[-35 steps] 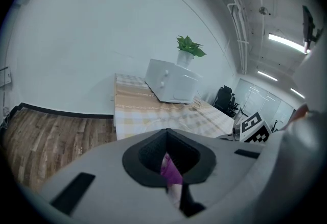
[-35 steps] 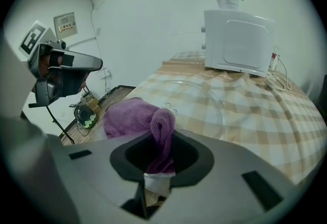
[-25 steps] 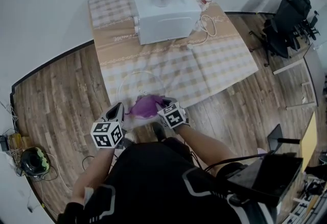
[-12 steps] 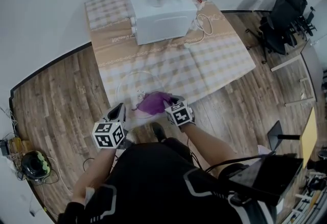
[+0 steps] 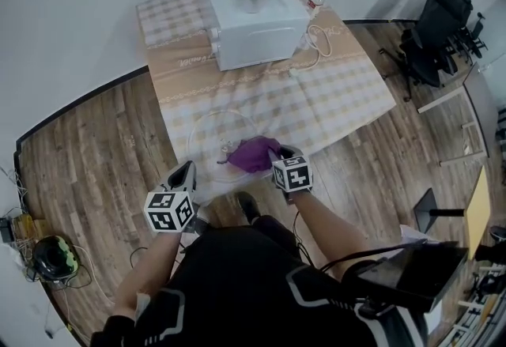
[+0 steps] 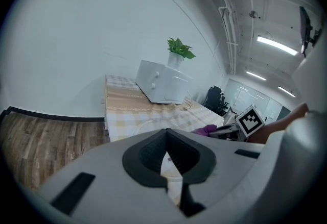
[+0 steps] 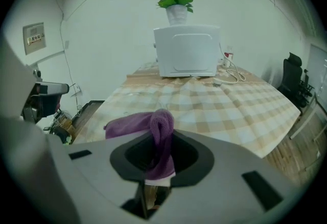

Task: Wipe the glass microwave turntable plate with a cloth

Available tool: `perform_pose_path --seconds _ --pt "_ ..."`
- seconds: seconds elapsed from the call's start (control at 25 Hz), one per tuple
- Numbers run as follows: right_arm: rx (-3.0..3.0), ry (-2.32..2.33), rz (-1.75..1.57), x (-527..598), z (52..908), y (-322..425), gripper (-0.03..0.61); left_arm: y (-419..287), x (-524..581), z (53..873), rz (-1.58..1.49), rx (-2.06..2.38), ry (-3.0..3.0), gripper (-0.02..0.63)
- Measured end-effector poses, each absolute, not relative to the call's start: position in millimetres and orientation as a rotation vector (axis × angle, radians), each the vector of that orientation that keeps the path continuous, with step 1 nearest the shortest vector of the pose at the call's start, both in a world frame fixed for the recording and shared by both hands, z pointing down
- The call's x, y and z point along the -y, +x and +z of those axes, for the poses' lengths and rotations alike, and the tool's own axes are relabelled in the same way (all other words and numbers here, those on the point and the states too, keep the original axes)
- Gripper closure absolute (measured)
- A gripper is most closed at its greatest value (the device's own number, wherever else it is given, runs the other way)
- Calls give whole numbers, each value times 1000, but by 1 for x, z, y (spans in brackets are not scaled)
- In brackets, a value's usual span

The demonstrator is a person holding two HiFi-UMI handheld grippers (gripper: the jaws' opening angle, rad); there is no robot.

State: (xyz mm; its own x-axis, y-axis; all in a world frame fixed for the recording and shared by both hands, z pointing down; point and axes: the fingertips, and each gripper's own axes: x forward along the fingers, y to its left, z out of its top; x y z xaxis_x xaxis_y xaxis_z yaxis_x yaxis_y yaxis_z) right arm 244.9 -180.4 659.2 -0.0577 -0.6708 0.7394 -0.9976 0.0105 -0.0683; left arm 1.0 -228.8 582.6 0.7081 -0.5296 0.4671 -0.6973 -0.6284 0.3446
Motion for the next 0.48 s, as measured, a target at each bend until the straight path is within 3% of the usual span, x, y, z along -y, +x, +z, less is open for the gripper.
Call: perform_pose_path --seconds 0.48 --pt "1895 1860 697 195 565 199 502 -24 245 552 296 854 2532 612"
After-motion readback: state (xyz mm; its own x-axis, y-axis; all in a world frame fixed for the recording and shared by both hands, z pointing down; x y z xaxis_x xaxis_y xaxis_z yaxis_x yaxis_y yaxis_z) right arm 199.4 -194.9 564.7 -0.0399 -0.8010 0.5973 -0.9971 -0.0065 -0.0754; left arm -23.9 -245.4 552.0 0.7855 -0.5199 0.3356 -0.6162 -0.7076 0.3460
